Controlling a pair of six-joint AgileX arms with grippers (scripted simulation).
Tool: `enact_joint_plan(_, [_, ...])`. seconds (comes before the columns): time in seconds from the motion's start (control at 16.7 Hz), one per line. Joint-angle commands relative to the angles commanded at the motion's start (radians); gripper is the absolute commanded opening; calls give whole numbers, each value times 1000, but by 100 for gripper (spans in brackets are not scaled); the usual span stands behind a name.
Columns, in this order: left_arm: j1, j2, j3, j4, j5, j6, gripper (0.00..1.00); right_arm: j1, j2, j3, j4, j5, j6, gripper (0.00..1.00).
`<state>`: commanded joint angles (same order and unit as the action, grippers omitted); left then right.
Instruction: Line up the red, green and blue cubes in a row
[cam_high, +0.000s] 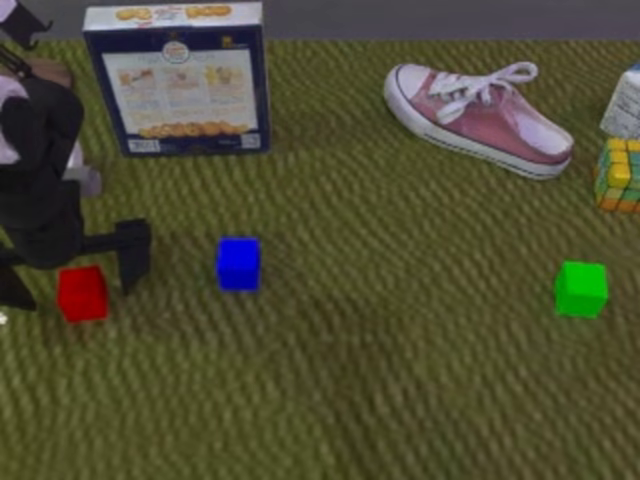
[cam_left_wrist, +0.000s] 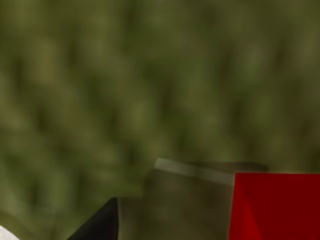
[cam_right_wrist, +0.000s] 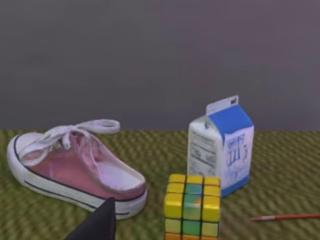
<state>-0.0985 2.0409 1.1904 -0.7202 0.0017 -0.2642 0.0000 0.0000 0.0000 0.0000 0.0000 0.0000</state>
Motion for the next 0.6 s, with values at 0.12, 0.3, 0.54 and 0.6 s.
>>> enact_joint_plan(0.12, [0,0,0,0,0,0,55,0,0,0,0,0,0,100])
enact_joint_plan(0.3, [0,0,0,0,0,0,32,0,0,0,0,0,0,100])
enact_joint_plan(0.54, [0,0,0,0,0,0,2,0,0,0,0,0,0,100])
enact_joint_plan(0.6, [0,0,0,0,0,0,0,0,0,0,0,0,0,100])
